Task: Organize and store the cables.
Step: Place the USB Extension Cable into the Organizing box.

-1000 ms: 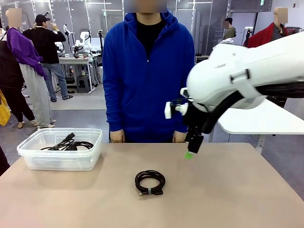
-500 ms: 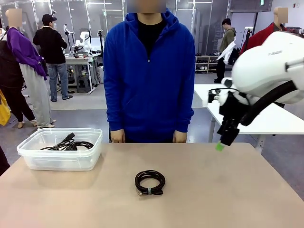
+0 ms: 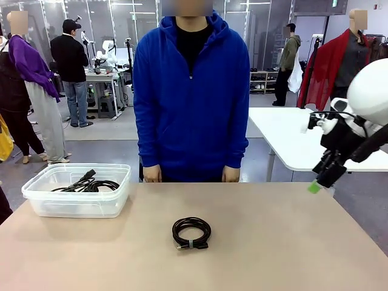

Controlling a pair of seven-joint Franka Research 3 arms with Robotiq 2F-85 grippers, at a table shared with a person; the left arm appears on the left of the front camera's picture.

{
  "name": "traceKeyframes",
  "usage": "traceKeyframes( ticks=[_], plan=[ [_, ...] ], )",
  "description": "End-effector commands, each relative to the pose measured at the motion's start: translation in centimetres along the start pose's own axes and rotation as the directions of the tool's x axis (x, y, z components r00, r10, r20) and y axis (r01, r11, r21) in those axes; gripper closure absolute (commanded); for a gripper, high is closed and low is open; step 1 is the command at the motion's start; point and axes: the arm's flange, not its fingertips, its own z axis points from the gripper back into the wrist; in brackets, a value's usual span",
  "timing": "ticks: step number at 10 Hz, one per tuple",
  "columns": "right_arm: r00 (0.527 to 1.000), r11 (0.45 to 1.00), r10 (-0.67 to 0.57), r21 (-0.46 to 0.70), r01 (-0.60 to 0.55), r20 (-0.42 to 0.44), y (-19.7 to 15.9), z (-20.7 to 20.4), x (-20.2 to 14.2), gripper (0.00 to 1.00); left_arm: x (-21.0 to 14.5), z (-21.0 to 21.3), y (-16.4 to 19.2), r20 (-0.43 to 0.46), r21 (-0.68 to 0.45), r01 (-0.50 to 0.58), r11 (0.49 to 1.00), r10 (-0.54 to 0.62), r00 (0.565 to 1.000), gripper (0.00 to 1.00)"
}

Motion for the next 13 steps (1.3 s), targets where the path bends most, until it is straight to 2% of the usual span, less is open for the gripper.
traceKeyframes(
  ticks=[1,7,13],
  plan=[
    [0.999,1.0,0.02,-0.001,-0.02,0.042,0.3,0.1,-2.2,0.0,2.1,-1.1,0.2,-0.044,-0.018,0.026,0.999,-0.027,0.999,0.0],
    [0.988,0.997,-0.071,-0.018,0.074,0.139,-1.2,2.1,-10.2,0.0,8.6,-6.9,-2.2,-0.156,-0.102,0.139,0.985,-0.154,0.976,0.0],
    [0.965,0.976,-0.197,-0.06,0.21,0.171,-2.8,5.0,-17.2,0.0,14.4,-17.6,-6.9,-0.239,-0.222,0.243,0.944,-0.295,0.925,0.0]
  ],
)
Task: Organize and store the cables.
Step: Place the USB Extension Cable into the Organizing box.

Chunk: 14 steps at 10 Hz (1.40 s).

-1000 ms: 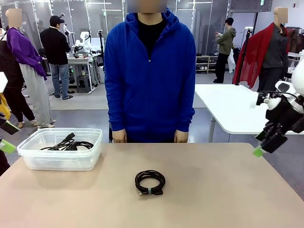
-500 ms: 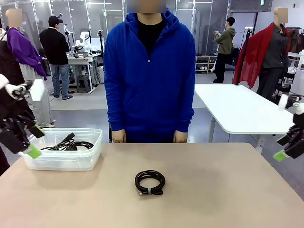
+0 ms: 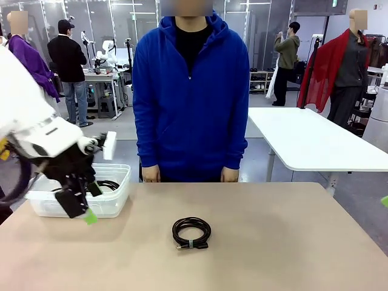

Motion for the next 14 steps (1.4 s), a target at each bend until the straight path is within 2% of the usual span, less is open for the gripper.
traceKeyframes(
  ticks=[1,2,4,7,8,13,14],
  plan=[
    [1.0,1.0,-0.004,0.004,0.004,0.022,-0.1,0.2,-1.3,0.0,2.2,-1.3,0.6,0.002,0.004,-0.002,1.0,0.002,1.0,0.0],
    [0.999,1.0,-0.012,-0.016,0.013,0.034,-0.5,0.6,-2.0,0.0,3.2,-2.4,0.6,0.016,-0.005,0.018,1.0,-0.018,1.0,0.0],
    [0.998,1.0,0.007,0.002,-0.007,0.056,-0.4,1.2,-2.5,0.0,4.0,-3.6,0.5,-0.012,-0.029,0.035,0.999,-0.035,0.999,0.0],
    [0.997,0.998,0.05,0.041,-0.052,0.054,0.0,0.8,-1.9,0.0,3.6,-3.9,0.2,-0.033,-0.034,0.044,0.998,-0.045,0.998,0.0],
    [1.0,1.0,-0.004,-0.006,0.004,0.023,-0.4,1.4,-1.9,0.0,3.6,-3.9,0.2,-0.033,-0.034,0.044,0.998,-0.045,0.998,0.0],
    [1.0,1.0,-0.004,-0.006,0.004,0.023,-0.4,1.4,-1.9,0.0,3.6,-4.1,0.2,-0.037,-0.038,0.043,0.998,-0.044,0.998,0.0],
    [1.0,1.0,-0.004,-0.006,0.004,0.023,-0.4,1.4,-1.9,0.0,4.5,-4.5,-0.1,-0.029,-0.021,0.075,0.997,-0.075,0.997,0.0]
  ],
)
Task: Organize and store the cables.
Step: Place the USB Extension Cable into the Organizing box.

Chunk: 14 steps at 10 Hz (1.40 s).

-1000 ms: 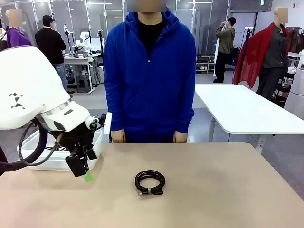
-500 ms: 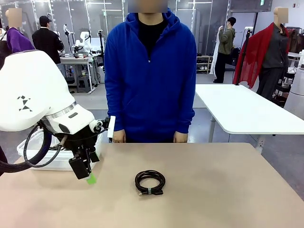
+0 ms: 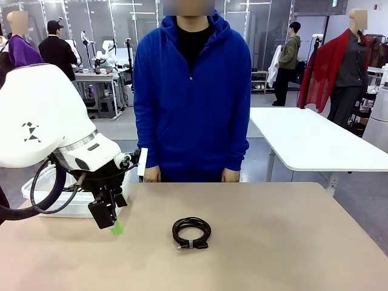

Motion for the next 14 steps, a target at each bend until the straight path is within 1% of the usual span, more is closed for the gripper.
traceKeyframes(
  ticks=[1,4,6,7,8,11,14],
  plan=[
    [1.0,1.0,-0.01,-0.007,0.01,0.004,-0.1,-0.1,0.1,0.0,1.7,-0.4,-0.4,0.002,0.031,0.046,0.998,-0.046,0.999,0.0],
    [1.0,1.0,-0.01,-0.007,0.01,0.004,-0.1,-0.1,0.1,0.0,4.0,-0.7,-0.9,-0.015,0.029,0.079,0.996,-0.079,0.997,0.0],
    [1.0,1.0,-0.01,-0.007,0.01,0.004,-0.1,-0.1,0.1,0.0,5.6,0.1,-1.3,-0.051,0.028,0.101,0.994,-0.1,0.994,0.0],
    [1.0,1.0,-0.01,-0.007,0.01,0.004,-0.1,-0.1,0.1,0.0,6.2,0.2,-1.4,-0.08,0.001,0.097,0.995,-0.097,0.992,0.0],
    [1.0,1.0,-0.01,-0.007,0.01,0.004,-0.1,-0.1,0.1,0.0,6.8,0.0,-1.4,-0.086,-0.019,0.087,0.996,-0.089,0.992,0.0],
    [1.0,1.0,-0.01,-0.007,0.01,0.004,-0.1,-0.1,0.1,0.0,7.9,-0.6,-0.4,-0.091,-0.027,0.092,0.995,-0.094,0.991,0.0],
    [1.0,1.0,-0.01,-0.007,0.01,0.004,-0.1,-0.1,0.1,0.0,8.6,-0.7,0.4,-0.084,0.006,0.092,0.996,-0.091,0.992,0.0]
  ],
)
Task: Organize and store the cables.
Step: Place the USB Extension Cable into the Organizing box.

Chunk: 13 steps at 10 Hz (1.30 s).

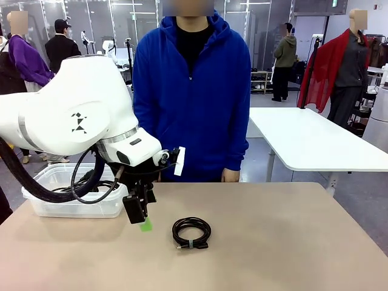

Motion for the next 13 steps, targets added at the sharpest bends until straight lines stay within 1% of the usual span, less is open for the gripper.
traceKeyframes(
  ticks=[1,2,3,4,5,7,10,13],
  plan=[
    [1.0,1.0,-0.01,-0.007,0.01,0.004,-0.1,-0.1,0.1,0.0,1.3,0.1,1.4,-0.043,0.036,-0.016,0.999,0.017,0.999,0.0],
    [1.0,1.0,-0.01,-0.007,0.01,0.004,-0.1,-0.1,0.1,0.0,2.0,-0.2,2.1,-0.066,0.051,-0.019,0.998,0.022,0.998,0.0],
    [1.0,1.0,-0.01,-0.007,0.01,0.004,-0.1,-0.1,0.1,0.0,2.9,-0.4,2.8,-0.071,0.046,-0.011,0.999,0.015,0.997,0.0],
    [1.0,1.0,-0.01,-0.007,0.01,0.004,-0.1,-0.1,0.1,0.0,3.9,-0.7,3.5,-0.1,0.073,-0.031,0.997,0.038,0.994,0.0],
    [1.0,1.0,-0.01,-0.007,0.01,0.004,-0.1,-0.1,0.1,0.0,5.1,-1.0,4.3,-0.116,0.081,-0.019,0.997,0.029,0.993,0.0],
    [1.0,1.0,-0.01,-0.007,0.01,0.004,-0.1,-0.1,0.1,0.0,6.7,-1.3,5.7,-0.139,0.067,-0.018,0.998,0.027,0.99,0.0],
    [1.0,1.0,-0.01,-0.007,0.01,0.004,-0.1,-0.1,0.1,0.0,7.5,-1.8,7.3,-0.146,0.062,-0.023,0.998,0.031,0.989,0.0],
    [1.0,1.0,-0.01,-0.007,0.01,0.004,-0.1,-0.1,0.1,0.0,8.3,-2.7,7.6,-0.164,0.044,-0.009,0.999,0.016,0.986,0.0]
  ],
)
